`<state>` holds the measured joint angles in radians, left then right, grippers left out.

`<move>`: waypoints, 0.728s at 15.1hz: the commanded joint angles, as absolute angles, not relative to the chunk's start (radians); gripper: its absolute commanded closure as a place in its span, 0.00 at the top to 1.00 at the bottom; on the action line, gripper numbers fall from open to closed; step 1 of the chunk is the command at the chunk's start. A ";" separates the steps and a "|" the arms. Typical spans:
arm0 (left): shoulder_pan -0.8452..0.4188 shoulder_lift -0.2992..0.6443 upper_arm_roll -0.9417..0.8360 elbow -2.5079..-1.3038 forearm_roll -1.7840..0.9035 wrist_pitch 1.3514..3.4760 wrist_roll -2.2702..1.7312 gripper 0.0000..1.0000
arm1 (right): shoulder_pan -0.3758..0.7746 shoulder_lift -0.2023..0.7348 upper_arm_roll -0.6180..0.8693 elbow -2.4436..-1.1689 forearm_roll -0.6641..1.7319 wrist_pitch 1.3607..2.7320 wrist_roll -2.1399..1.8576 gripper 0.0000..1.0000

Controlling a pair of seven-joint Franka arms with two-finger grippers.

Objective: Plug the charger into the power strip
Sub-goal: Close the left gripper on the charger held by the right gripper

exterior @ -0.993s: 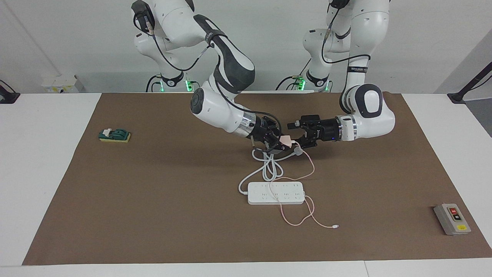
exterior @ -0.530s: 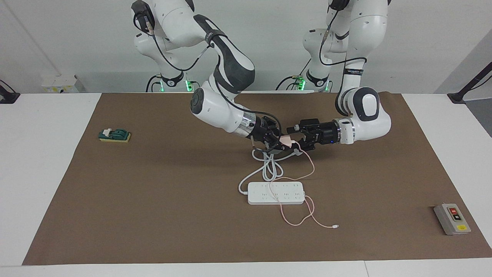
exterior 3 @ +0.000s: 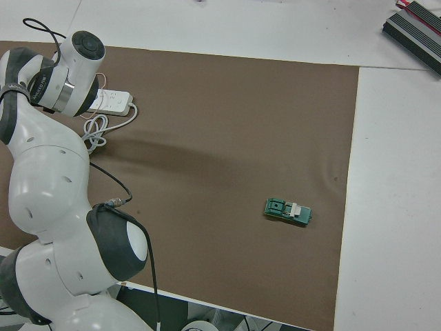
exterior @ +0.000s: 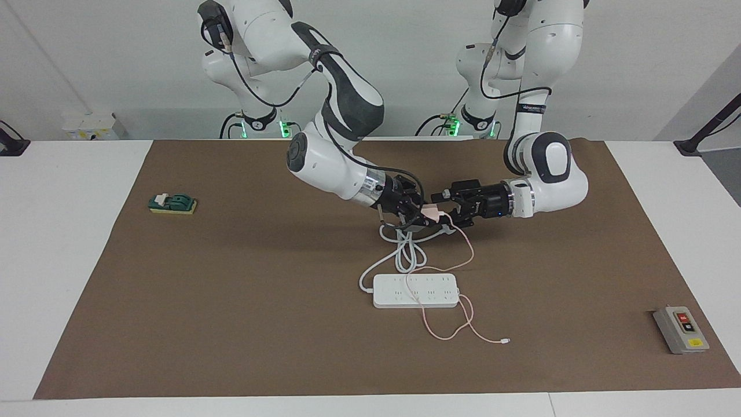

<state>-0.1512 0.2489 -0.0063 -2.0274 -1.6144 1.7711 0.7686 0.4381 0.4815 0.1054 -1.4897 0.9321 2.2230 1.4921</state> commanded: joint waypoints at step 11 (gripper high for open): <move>-0.166 0.249 0.006 -2.039 -1.626 1.778 0.793 0.00 | 0.436 0.492 0.104 -1.471 0.953 2.227 1.513 0.00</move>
